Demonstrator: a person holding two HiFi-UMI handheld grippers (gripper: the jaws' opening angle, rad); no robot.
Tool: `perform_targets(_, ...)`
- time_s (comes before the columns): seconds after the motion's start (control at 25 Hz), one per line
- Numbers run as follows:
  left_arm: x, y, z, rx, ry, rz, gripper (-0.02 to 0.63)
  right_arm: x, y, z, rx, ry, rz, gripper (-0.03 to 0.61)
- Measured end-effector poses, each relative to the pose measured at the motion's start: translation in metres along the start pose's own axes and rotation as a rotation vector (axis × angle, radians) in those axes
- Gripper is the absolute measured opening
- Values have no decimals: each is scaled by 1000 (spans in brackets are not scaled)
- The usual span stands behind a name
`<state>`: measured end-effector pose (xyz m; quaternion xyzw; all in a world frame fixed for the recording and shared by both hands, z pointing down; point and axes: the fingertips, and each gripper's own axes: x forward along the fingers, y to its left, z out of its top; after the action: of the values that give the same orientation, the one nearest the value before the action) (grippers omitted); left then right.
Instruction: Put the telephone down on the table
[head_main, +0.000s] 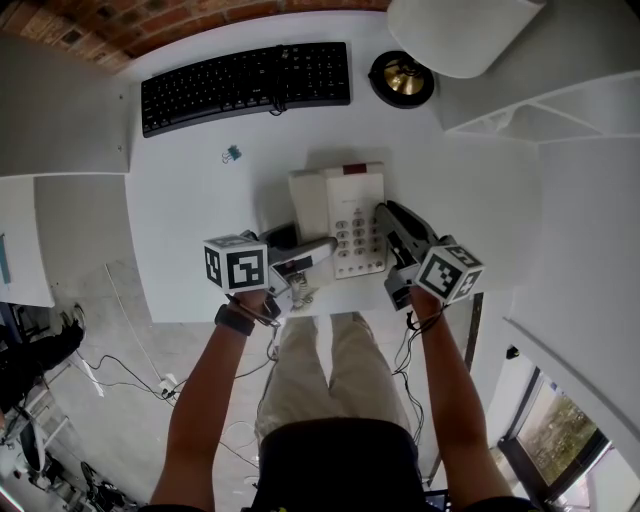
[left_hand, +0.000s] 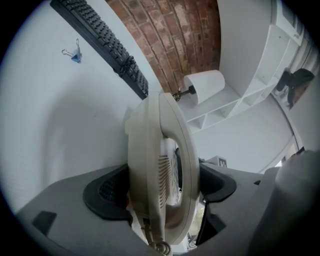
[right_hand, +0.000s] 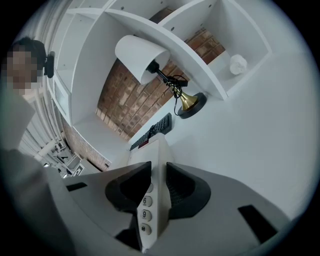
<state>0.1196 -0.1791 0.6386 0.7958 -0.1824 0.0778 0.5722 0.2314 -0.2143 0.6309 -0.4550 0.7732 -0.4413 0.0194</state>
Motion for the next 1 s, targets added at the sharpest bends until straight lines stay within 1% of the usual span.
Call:
perform_targets(0.36,2,7,4,28,-2,51,430,2,-2,0,-88,54,-38,89)
perform_targets(0.52,3,4,4,34,-14,47,431,1,-3,0,-87,54,-16,87)
perform_targets(0.6,3,4,3,37,-16,57,433,-1,-3,0,-104,50,-5,91)
perform_targets(0.68,0,7,4,81,-22,101,431,-1,-2,-1,-126,50,-2,94)
perform_targets(0.76,-5,11,6,141,-19,139,408,1,-2,-2,-123,52,-1,94)
perform_targets(0.8,-6,11,6,151,-19,137,403,1,-2,-2,-113,49,-1,94)
perform_targets(1.0,-6,12,5,132,-16,125,402,1,-1,-2,-70,23,7,94)
